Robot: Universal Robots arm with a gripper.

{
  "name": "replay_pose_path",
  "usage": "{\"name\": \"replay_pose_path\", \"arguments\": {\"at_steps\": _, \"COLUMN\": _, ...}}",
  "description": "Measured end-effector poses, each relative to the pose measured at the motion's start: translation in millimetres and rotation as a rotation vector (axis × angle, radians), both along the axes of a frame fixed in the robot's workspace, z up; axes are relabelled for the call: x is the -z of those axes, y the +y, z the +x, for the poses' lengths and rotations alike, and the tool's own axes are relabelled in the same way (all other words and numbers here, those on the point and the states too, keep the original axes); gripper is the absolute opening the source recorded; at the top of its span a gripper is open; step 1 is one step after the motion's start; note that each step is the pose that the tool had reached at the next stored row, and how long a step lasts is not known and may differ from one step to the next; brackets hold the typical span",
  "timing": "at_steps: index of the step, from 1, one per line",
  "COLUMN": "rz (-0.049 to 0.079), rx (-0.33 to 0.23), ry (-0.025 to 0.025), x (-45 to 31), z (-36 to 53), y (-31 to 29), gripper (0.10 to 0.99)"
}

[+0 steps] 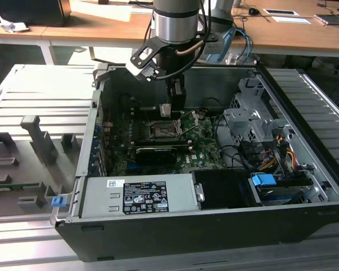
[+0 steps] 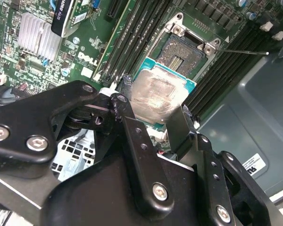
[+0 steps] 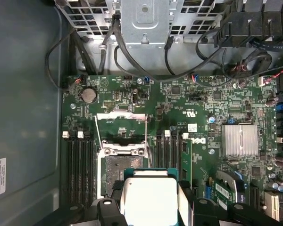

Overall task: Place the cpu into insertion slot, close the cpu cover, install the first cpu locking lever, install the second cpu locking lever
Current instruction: 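Place the cpu into insertion slot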

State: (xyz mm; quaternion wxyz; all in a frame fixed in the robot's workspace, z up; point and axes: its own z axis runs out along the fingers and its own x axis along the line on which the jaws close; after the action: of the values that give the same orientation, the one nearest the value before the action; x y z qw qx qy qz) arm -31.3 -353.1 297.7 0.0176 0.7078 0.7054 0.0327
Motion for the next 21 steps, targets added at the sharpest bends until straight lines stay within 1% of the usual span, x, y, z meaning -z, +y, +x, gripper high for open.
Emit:
{"name": "replay_pose_path", "arguments": {"at_steps": 3, "rz": 0.000, "rx": 0.000, "ry": 0.0001, "x": 1.6, "z": 0.0, "y": 0.0, "gripper": 0.533}}
{"name": "replay_pose_path", "arguments": {"at_steps": 21, "rz": 0.000, "rx": 0.000, "ry": 0.0009, "x": 5.0, "z": 0.0, "y": 0.0, "gripper": 0.533}}
